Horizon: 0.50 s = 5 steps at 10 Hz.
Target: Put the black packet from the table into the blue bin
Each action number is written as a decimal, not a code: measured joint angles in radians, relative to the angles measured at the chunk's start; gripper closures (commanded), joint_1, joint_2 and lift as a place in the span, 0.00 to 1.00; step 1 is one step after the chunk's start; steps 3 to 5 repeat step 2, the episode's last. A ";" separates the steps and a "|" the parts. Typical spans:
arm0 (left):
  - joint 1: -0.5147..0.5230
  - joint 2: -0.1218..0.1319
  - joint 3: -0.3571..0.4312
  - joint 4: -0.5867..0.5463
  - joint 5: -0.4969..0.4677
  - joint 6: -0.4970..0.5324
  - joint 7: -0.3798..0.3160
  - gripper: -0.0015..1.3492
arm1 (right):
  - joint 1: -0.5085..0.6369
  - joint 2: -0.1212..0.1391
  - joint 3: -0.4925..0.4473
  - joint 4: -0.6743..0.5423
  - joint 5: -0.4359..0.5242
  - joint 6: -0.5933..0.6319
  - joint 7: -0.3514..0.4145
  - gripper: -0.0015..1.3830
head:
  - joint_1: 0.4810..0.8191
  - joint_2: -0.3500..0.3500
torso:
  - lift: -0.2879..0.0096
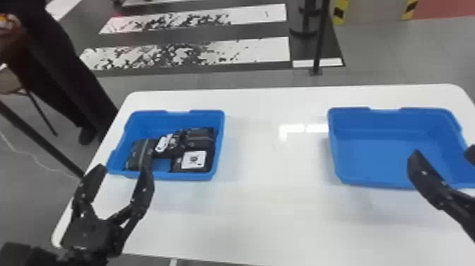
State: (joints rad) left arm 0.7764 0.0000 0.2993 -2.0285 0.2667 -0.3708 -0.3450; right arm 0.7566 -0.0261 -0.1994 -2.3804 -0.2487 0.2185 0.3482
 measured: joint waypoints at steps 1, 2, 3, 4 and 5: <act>0.004 0.000 0.000 0.000 0.005 -0.003 0.004 0.16 | 0.003 0.000 0.000 0.001 0.000 0.000 0.000 0.13 | 0.63 0.72 | 0.60; 0.003 0.000 -0.004 0.000 0.007 -0.005 0.005 0.16 | 0.005 0.000 0.000 0.001 0.000 0.000 0.000 0.13 | 0.63 0.72 | 0.60; 0.003 0.000 -0.004 0.000 0.007 -0.005 0.005 0.16 | 0.005 0.000 0.000 0.001 0.000 0.000 0.000 0.13 | 0.63 0.72 | 0.60; 0.003 0.000 -0.004 0.000 0.007 -0.005 0.005 0.16 | 0.005 0.000 0.000 0.001 0.000 0.000 0.000 0.13 | 0.63 0.72 | 0.60; 0.003 0.000 -0.004 0.000 0.007 -0.005 0.005 0.16 | 0.005 0.000 0.000 0.001 0.000 0.000 0.000 0.13 | 0.63 0.72 | 0.60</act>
